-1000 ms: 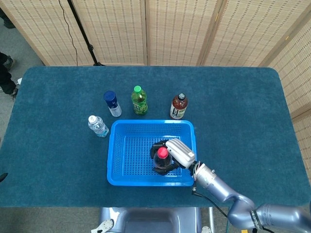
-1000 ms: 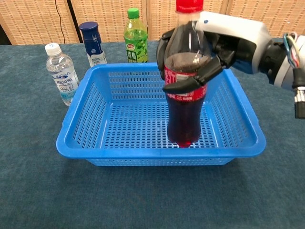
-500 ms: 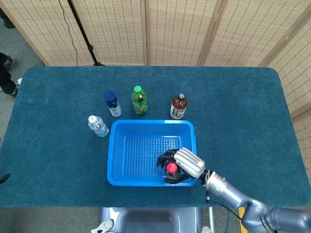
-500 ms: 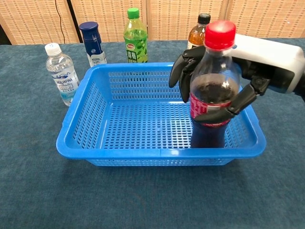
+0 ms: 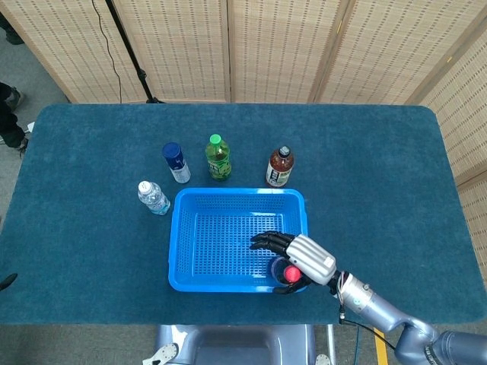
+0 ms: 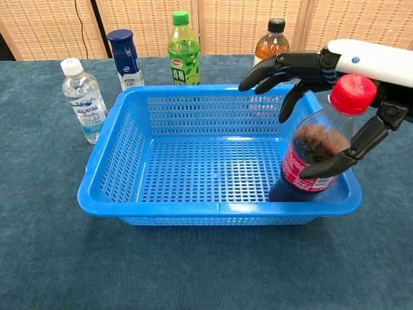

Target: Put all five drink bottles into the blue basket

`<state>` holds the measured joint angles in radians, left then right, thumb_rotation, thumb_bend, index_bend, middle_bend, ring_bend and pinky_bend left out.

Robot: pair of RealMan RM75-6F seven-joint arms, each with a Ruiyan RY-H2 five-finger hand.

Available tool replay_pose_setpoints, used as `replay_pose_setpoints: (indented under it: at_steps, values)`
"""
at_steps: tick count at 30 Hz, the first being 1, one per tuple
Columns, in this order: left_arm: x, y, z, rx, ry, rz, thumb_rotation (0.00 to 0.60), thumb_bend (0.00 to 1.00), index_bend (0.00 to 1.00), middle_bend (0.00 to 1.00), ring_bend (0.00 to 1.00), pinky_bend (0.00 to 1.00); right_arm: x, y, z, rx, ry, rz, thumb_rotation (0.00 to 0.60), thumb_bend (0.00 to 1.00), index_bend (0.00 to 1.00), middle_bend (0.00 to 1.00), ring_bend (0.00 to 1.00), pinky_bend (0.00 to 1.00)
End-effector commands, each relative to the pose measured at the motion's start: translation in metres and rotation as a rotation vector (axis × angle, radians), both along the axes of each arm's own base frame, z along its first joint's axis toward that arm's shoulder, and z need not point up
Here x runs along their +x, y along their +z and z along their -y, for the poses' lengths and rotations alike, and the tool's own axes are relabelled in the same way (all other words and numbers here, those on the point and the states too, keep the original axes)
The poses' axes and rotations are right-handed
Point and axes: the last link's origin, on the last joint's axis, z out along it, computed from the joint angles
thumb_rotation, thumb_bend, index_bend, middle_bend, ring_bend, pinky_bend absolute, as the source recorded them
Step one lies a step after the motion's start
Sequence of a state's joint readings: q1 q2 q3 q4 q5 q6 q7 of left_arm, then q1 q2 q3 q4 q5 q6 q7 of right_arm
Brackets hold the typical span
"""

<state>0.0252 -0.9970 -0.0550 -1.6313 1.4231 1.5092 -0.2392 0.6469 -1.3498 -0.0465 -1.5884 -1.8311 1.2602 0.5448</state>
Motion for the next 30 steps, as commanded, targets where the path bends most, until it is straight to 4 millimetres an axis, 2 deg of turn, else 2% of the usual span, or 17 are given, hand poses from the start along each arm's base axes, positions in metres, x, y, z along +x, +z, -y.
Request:
replay_pose_setpoints:
  at_steps: [1, 7, 12, 13, 14, 17, 22, 25, 30]
  values:
    - [0.0, 0.0, 0.001, 0.0, -0.002, 0.002, 0.6, 0.0, 0.0, 0.0, 0.0, 0.0, 0.001, 0.005, -0.002, -0.013, 0.009, 0.012, 0.6, 0.0, 0.15, 0.12, 0.14, 0.29]
    - [-0.001, 0.001, 0.0, 0.001, 0.0, 0.005, 0.6, 0.0, 0.0, 0.0, 0.0, 0.0, 0.006, 0.024, -0.011, -0.016, 0.019, 0.043, 0.6, 0.0, 0.02, 0.0, 0.0, 0.13]
    - [0.0, 0.001, 0.001, 0.0, -0.005, 0.004, 0.6, 0.0, 0.0, 0.0, 0.0, 0.0, 0.016, 0.044, -0.016, -0.049, 0.019, 0.087, 0.6, 0.0, 0.0, 0.0, 0.0, 0.03]
    - [0.0, 0.002, 0.001, 0.001, -0.006, 0.006, 0.6, 0.0, 0.0, 0.0, 0.0, 0.0, 0.022, 0.054, -0.013, -0.08, 0.017, 0.12, 0.6, 0.0, 0.0, 0.0, 0.0, 0.03]
    - [0.0, 0.002, 0.002, 0.002, -0.007, 0.008, 0.6, 0.0, 0.0, 0.0, 0.0, 0.0, 0.028, 0.066, -0.006, -0.112, 0.003, 0.159, 0.6, 0.0, 0.0, 0.0, 0.0, 0.03]
    - [0.0, 0.003, 0.002, 0.004, -0.008, 0.01, 0.6, 0.0, 0.0, 0.0, 0.0, 0.0, 0.033, 0.081, 0.006, -0.149, -0.029, 0.177, 0.6, 0.0, 0.0, 0.0, 0.0, 0.03]
    - [-0.001, 0.003, 0.002, 0.006, -0.01, 0.015, 0.6, 0.0, 0.0, 0.0, 0.0, 0.0, 0.028, 0.111, 0.044, -0.252, -0.127, 0.197, 0.6, 0.0, 0.0, 0.0, 0.0, 0.0]
    - [-0.001, 0.004, 0.002, 0.009, -0.009, 0.017, 0.6, 0.0, 0.0, 0.0, 0.0, 0.0, 0.016, 0.127, 0.072, -0.3, -0.204, 0.167, 0.6, 0.0, 0.0, 0.0, 0.0, 0.0]
    - [0.0, 0.003, 0.001, 0.007, -0.012, 0.011, 0.6, 0.0, 0.0, 0.0, 0.0, 0.0, -0.016, 0.134, 0.115, -0.271, -0.379, 0.089, 0.6, 0.0, 0.0, 0.0, 0.0, 0.0]
